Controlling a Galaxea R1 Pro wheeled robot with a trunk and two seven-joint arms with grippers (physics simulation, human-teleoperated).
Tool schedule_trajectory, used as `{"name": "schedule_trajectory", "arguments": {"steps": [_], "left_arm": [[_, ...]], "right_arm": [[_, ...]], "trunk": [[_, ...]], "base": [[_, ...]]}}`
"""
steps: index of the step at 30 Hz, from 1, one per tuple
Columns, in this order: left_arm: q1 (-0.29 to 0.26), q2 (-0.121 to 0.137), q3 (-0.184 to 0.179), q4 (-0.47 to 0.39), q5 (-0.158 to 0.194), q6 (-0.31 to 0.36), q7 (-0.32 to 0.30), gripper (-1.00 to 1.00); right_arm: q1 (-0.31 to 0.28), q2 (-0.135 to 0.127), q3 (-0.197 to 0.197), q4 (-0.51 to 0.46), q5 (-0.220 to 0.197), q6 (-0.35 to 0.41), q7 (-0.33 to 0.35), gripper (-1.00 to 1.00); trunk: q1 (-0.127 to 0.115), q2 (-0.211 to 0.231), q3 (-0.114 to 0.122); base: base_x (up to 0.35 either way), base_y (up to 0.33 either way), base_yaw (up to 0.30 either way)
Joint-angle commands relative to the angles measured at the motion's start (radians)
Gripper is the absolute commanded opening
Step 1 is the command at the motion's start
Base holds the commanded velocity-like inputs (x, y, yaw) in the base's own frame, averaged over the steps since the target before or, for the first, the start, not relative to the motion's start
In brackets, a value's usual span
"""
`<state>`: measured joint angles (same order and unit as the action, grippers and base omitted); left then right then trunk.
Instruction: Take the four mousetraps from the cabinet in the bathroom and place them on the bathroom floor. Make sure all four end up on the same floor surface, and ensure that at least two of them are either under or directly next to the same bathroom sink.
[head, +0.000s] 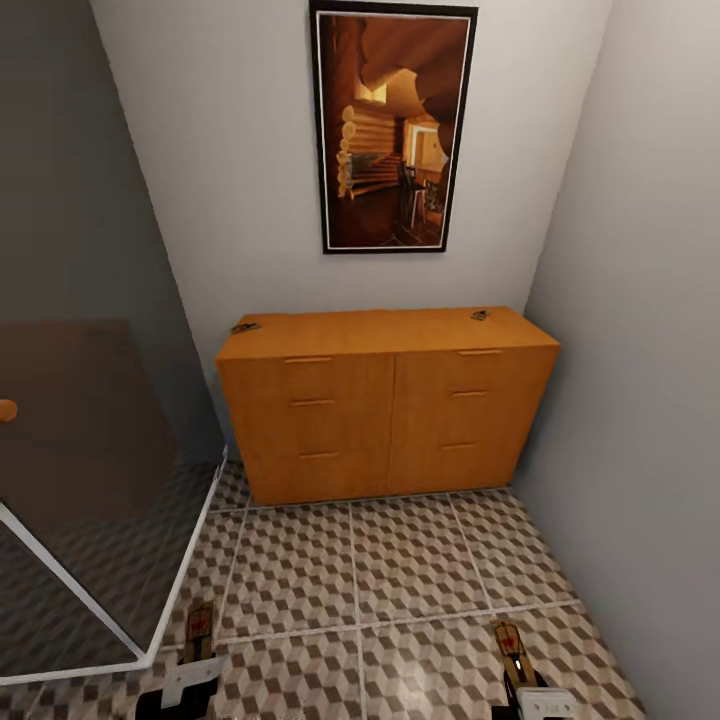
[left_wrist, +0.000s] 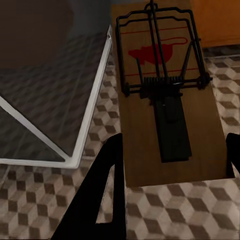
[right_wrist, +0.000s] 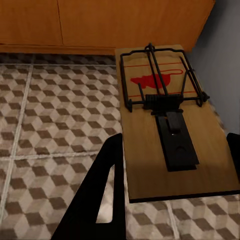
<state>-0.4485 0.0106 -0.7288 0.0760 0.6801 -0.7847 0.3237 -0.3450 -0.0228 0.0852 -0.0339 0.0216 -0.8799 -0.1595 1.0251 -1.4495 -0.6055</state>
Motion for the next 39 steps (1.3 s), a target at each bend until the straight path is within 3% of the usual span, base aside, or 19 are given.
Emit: {"name": "schedule_trajectory", "arguments": {"steps": [1, 39], "left_arm": [[-0.001, -0.001, -0.006, 0.002, -0.007, -0.001, 0.011, -1.00], [-0.001, -0.007, -0.006, 0.002, -0.006, -0.001, 0.011, -1.00]], "right_arm": [[-0.001, 0.000, 0.008, 0.001, 0.001, -0.001, -0.009, -1.00], [0.000, 0.006, 0.008, 0.001, 0.001, -0.001, -0.009, -1.00]], "trunk": [[0.000, -0.001, -0.002], [0.000, -0.001, -0.009]], "base": [[-0.004, 0.000, 0.282], [0.000, 0.000, 0.286]]}}
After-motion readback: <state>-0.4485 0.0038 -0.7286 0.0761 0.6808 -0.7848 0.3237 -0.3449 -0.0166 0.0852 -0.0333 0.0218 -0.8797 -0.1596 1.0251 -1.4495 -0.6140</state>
